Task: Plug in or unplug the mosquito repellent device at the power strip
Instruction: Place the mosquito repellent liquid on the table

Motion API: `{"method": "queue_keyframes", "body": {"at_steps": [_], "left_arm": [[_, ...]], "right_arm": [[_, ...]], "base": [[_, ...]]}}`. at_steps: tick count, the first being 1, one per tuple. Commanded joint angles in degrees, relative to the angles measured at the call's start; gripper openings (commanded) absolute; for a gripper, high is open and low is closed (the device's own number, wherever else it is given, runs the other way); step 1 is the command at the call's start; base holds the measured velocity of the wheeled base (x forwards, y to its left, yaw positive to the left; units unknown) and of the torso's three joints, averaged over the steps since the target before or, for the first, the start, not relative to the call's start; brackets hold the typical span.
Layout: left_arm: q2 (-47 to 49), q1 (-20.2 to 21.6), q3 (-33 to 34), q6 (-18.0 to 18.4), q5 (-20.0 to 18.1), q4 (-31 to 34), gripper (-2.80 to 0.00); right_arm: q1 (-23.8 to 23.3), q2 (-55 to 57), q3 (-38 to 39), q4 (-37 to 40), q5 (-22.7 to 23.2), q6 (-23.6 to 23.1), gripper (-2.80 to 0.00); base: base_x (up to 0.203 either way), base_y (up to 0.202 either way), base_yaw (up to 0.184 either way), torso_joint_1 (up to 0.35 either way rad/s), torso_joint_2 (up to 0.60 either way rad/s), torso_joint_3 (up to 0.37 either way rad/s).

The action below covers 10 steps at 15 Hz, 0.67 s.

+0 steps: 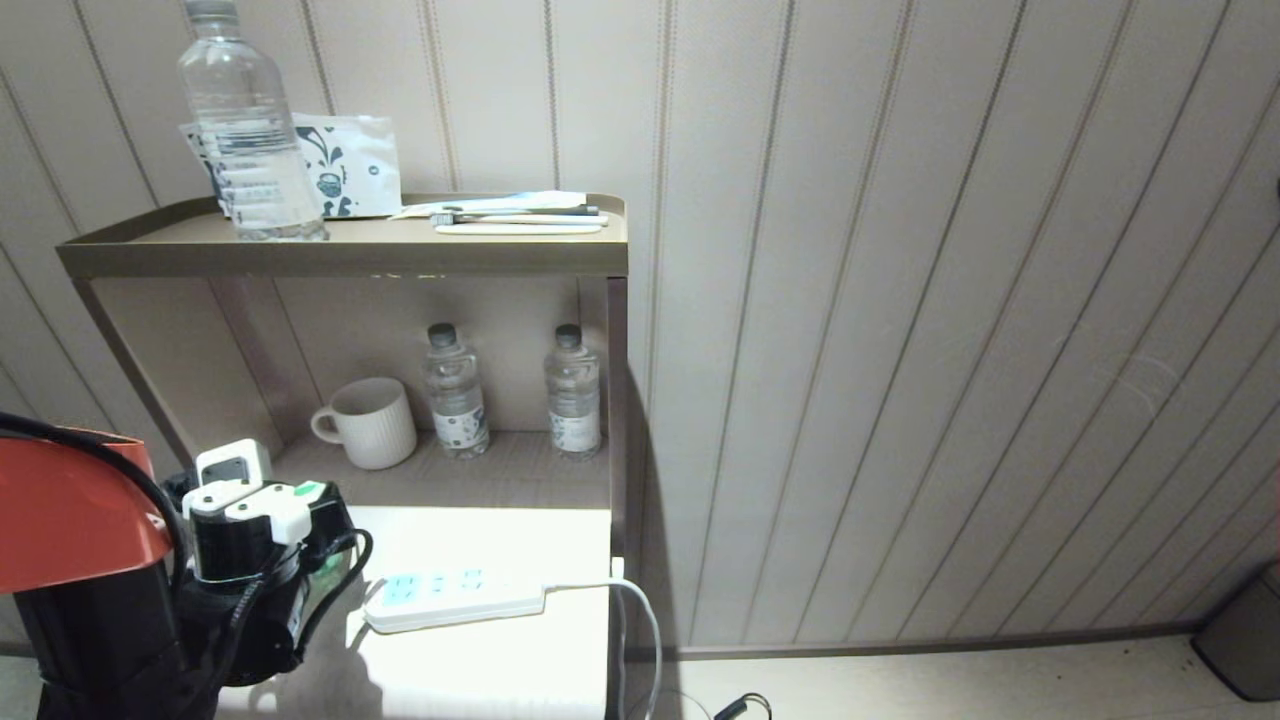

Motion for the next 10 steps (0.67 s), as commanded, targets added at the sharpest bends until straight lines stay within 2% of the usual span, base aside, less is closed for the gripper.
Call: {"method": "queue_keyframes", "body": {"at_steps": [1, 7, 10], "left_arm": [[-2.24, 0.02, -0.72, 0.03, 0.13, -2.88, -2.80], [-4.14, 0.01, -1.63, 0.57, -0.13, -2.88, -2.80], [-2.18, 0.02, -2.79, 0.57, -0.13, -2.88, -2.80]], "right_arm": [[0.02, 0.07, 0.00, 0.00, 0.00, 0.00, -2.80], [0.02, 0.07, 0.00, 0.00, 0.00, 0.00, -2.80], [0.02, 0.07, 0.00, 0.00, 0.02, 0.00, -2.80]], "base": [[0.000, 0.000, 0.000, 0.000, 0.00, 0.000], [0.000, 0.000, 0.000, 0.000, 0.00, 0.000], [0.000, 0.000, 0.000, 0.000, 0.00, 0.000]]}}
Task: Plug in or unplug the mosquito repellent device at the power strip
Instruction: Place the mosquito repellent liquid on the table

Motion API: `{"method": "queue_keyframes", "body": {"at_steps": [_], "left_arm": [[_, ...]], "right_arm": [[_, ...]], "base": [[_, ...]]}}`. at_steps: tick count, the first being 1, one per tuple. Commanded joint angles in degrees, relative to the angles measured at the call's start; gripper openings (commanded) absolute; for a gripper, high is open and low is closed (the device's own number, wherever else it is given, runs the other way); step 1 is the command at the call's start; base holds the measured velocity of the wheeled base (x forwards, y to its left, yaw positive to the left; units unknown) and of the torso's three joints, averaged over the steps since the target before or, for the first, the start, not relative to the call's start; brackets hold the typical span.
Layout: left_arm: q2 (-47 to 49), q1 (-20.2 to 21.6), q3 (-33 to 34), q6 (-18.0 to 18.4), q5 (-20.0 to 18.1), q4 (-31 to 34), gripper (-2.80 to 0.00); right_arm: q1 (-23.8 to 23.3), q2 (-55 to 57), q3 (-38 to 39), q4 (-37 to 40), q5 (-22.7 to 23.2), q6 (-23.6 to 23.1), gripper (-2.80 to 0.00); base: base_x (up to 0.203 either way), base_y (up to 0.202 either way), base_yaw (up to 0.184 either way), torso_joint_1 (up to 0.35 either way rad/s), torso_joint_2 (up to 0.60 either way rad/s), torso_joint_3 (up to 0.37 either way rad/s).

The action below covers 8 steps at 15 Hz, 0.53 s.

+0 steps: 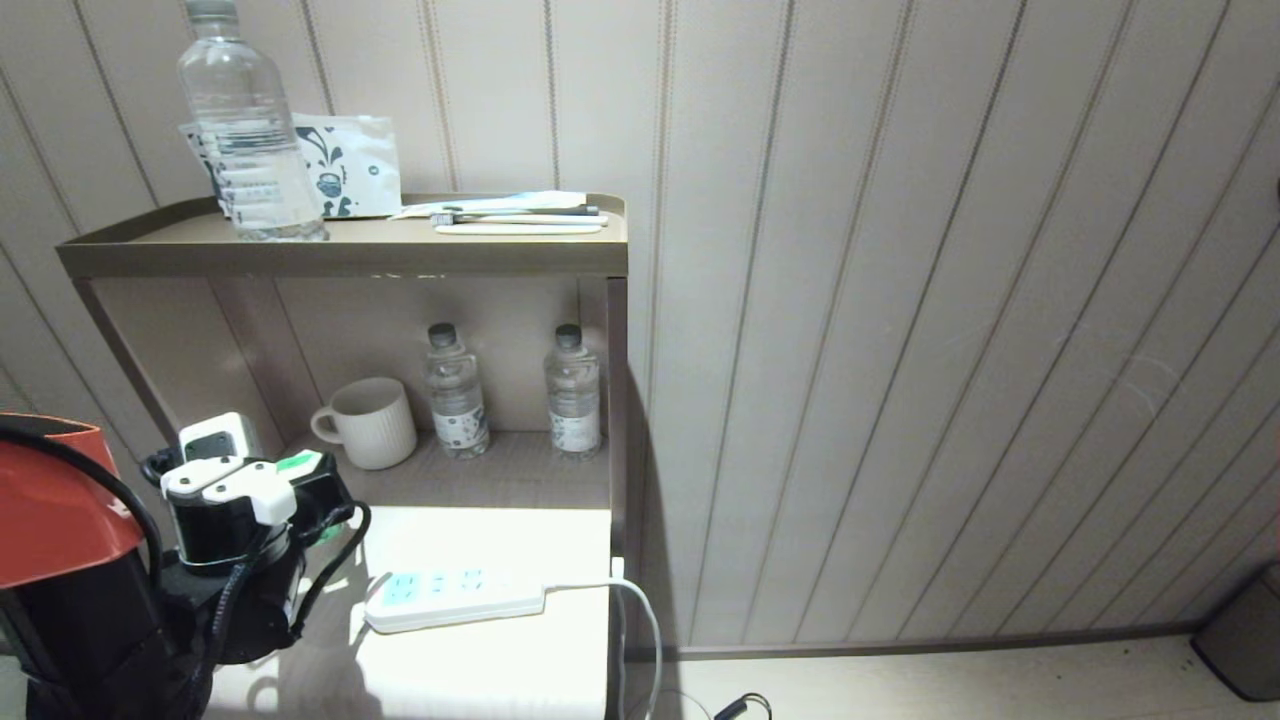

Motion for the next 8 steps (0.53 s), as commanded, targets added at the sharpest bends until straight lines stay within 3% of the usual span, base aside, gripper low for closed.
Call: {"method": "queue_keyframes", "body": {"at_steps": [1, 8], "left_arm": [[2.20, 0.03, -1.08, -0.11, 0.24, -2.74, -2.80], [6.58, 3.35, -2.76, -0.11, 0.59, -2.74, -2.80]], "right_arm": [[0.04, 0.07, 0.00, 0.00, -0.03, 0.02, -2.80], [0.04, 0.07, 0.00, 0.00, -0.03, 0.02, -2.80]], "base": [[0.000, 0.000, 0.000, 0.000, 0.00, 0.000], [0.000, 0.000, 0.000, 0.000, 0.00, 0.000]]}}
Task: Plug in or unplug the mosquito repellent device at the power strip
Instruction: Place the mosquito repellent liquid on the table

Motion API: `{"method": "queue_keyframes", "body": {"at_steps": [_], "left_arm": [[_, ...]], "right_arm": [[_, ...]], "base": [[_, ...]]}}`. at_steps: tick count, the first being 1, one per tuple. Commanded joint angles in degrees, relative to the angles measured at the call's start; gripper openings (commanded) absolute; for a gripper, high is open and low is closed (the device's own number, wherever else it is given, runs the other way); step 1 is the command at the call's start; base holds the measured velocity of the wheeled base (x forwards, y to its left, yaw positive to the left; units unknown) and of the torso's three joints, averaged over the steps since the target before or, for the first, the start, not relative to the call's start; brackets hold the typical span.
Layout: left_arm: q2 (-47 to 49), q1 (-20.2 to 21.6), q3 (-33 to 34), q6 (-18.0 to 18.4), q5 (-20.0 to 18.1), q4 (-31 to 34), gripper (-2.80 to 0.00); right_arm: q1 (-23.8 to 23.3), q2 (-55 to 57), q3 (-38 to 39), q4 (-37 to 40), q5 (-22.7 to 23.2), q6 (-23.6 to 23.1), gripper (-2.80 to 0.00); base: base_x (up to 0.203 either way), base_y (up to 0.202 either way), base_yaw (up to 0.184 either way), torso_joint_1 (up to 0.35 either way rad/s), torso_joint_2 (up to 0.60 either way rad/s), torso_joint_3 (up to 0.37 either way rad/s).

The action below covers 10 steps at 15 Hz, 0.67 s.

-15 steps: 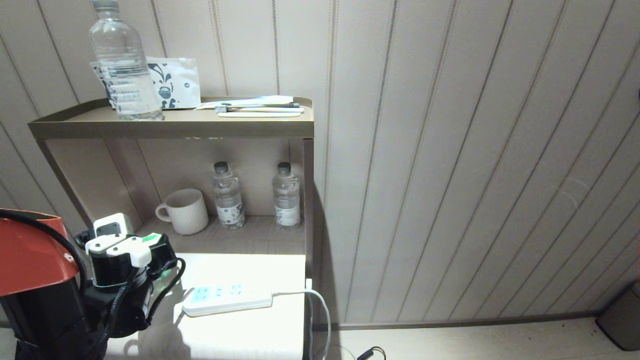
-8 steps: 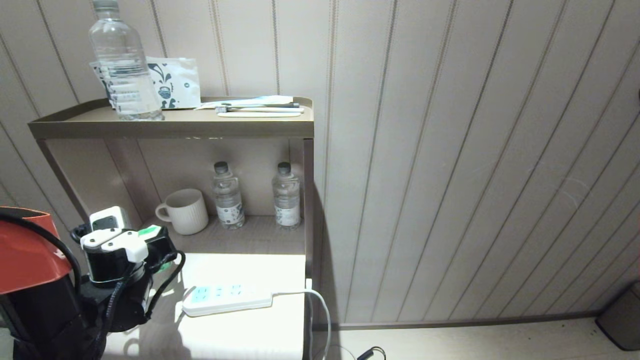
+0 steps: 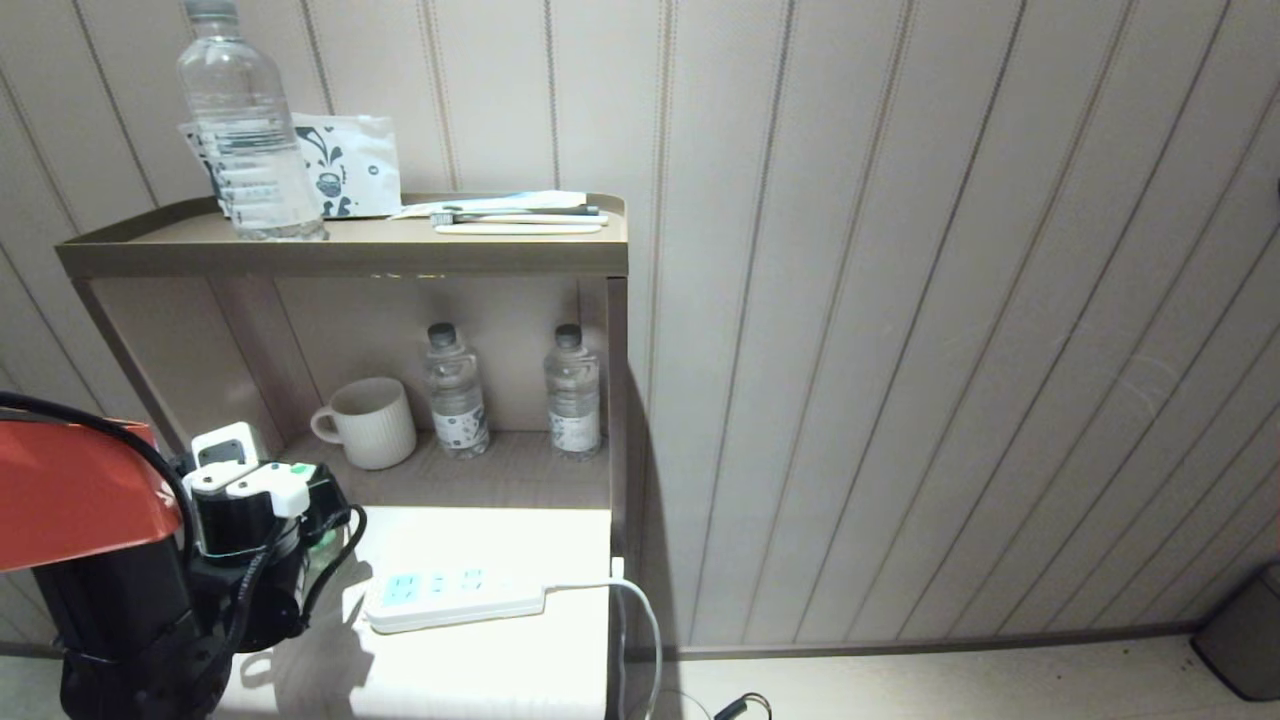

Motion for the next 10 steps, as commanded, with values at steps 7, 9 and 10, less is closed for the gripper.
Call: {"method": "queue_keyframes", "body": {"at_steps": [7, 9, 10], "left_arm": [[2.11, 0.17, -0.69, -0.34, 1.41, -2.77, -2.80], [2.36, 0.17, -0.79, -0.31, 1.41, -2.77, -2.80], [2.36, 0.11, -0.95, -0.28, 1.41, -2.77, -2.80]], "right_arm": [[0.02, 0.07, 0.00, 0.00, -0.03, 0.02, -2.80], [0.02, 0.07, 0.00, 0.00, -0.03, 0.02, -2.80], [0.02, 0.07, 0.00, 0.00, -0.01, 0.02, -2.80]], "base": [[0.000, 0.000, 0.000, 0.000, 0.00, 0.000], [0.000, 0.000, 0.000, 0.000, 0.00, 0.000], [0.000, 0.000, 0.000, 0.000, 0.00, 0.000]]}}
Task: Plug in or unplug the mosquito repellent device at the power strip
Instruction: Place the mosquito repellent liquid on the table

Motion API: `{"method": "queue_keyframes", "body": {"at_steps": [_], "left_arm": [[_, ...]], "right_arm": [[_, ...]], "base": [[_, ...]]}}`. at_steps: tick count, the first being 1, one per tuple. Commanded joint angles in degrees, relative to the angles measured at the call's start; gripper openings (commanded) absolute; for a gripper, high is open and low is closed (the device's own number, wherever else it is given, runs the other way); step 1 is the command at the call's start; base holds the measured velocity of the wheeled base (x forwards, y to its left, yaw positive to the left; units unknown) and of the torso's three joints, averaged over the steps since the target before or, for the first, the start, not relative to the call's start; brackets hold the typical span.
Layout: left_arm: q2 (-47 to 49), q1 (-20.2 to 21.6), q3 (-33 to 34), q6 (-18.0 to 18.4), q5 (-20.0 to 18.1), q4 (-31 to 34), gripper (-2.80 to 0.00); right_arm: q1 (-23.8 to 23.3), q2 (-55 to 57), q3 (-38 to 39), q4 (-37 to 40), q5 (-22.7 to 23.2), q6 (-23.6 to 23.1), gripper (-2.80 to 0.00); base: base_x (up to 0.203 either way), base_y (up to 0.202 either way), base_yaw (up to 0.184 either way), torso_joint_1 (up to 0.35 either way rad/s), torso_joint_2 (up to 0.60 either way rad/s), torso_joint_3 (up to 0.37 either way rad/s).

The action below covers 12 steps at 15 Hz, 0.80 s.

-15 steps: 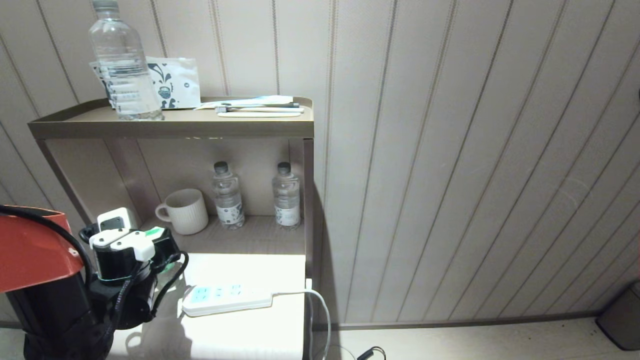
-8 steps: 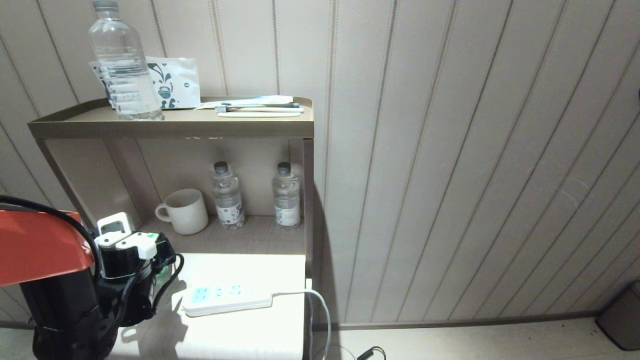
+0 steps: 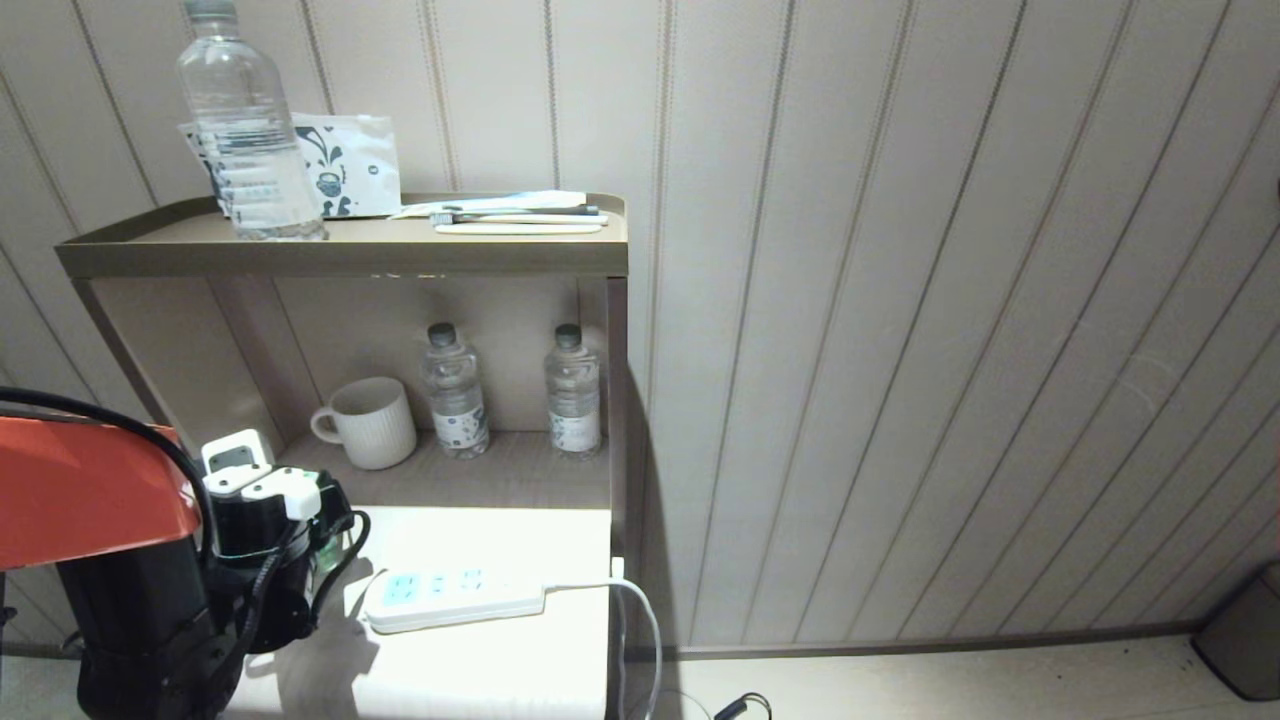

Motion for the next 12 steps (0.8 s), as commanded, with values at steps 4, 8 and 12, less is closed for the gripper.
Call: {"method": "queue_keyframes", "body": {"at_steps": [4, 8, 12], "left_arm": [[0.13, -0.10, -0.09, -0.04, 0.39, -2.74, -2.80], [0.06, -0.17, 0.10, -0.04, 0.39, -2.74, 0.00], [-0.49, -0.16, 0.44, -0.13, 0.39, -2.74, 0.00]], "right_arm": [[0.02, 0.07, 0.00, 0.00, -0.02, 0.00, -2.80], [0.02, 0.07, 0.00, 0.00, -0.03, 0.00, -2.80], [0.02, 0.07, 0.00, 0.00, -0.03, 0.00, -2.80]], "base": [[0.000, 0.000, 0.000, 0.000, 0.00, 0.000], [0.000, 0.000, 0.000, 0.000, 0.00, 0.000], [0.000, 0.000, 0.000, 0.000, 0.00, 0.000]]}}
